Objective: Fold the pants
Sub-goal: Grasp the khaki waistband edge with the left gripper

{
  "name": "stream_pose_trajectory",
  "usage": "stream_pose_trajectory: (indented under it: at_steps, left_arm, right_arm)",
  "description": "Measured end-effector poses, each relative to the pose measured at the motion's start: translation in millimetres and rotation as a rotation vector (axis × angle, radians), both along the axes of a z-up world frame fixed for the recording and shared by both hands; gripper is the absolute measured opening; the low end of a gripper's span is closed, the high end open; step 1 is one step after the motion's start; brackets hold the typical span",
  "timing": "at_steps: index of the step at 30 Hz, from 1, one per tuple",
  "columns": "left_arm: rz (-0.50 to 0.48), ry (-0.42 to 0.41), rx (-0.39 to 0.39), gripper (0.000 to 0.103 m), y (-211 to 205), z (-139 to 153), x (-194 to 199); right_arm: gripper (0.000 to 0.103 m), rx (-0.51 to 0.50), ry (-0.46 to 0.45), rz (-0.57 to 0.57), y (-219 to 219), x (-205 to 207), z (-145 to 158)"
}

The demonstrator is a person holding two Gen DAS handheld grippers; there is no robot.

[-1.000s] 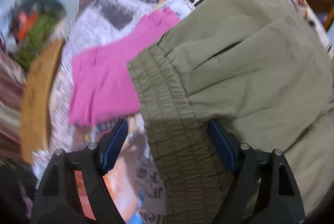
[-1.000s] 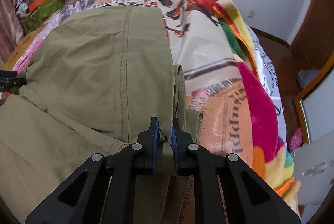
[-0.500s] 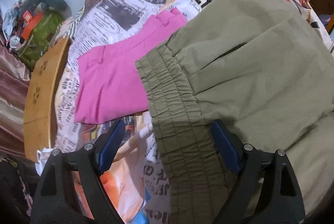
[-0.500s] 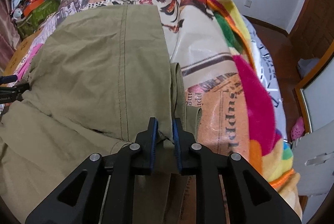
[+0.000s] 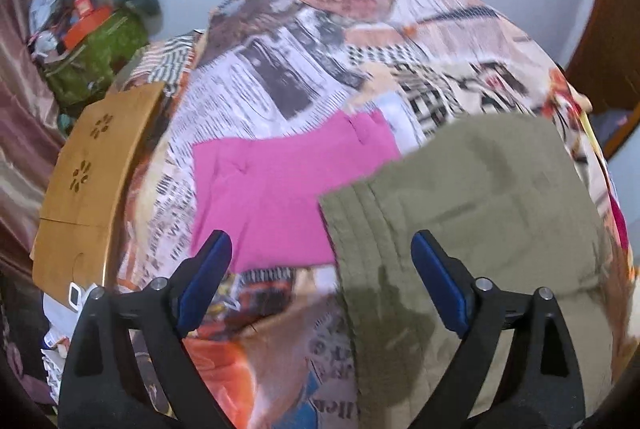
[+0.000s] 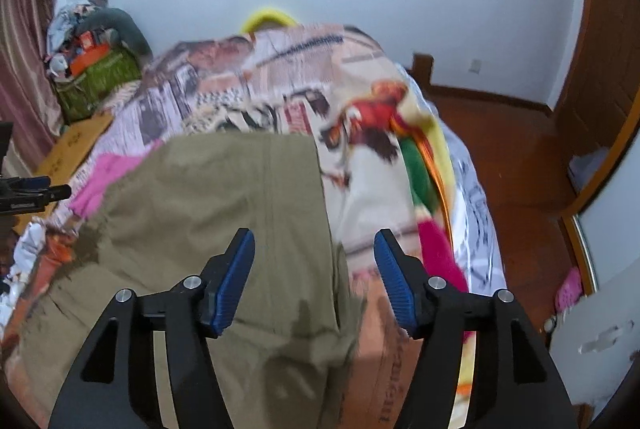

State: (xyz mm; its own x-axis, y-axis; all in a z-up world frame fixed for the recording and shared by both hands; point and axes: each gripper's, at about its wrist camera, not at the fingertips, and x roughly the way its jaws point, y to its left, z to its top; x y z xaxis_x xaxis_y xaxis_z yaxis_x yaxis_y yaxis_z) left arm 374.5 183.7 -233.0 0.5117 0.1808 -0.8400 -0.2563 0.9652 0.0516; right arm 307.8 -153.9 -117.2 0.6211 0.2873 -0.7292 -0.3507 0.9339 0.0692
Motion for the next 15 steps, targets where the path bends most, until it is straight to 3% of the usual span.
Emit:
stream_pose_trajectory:
  at_steps: [3, 10, 15]
  left_arm:
    - [0.010, 0.008, -0.038, 0.092, 11, -2, 11]
    - [0.032, 0.036, -0.044, 0.092, 22, -28, 39]
    - [0.046, 0.066, -0.094, 0.092, 27, -53, 57]
  right_arm:
    - [0.069, -0.011, -0.021, 0.005, 10, 16, 0]
    - [0.069, -0.019, -0.024, 0.007, 27, 53, -13]
    - [0.069, -0.018, 0.005, 0.009, 39, 86, -31]
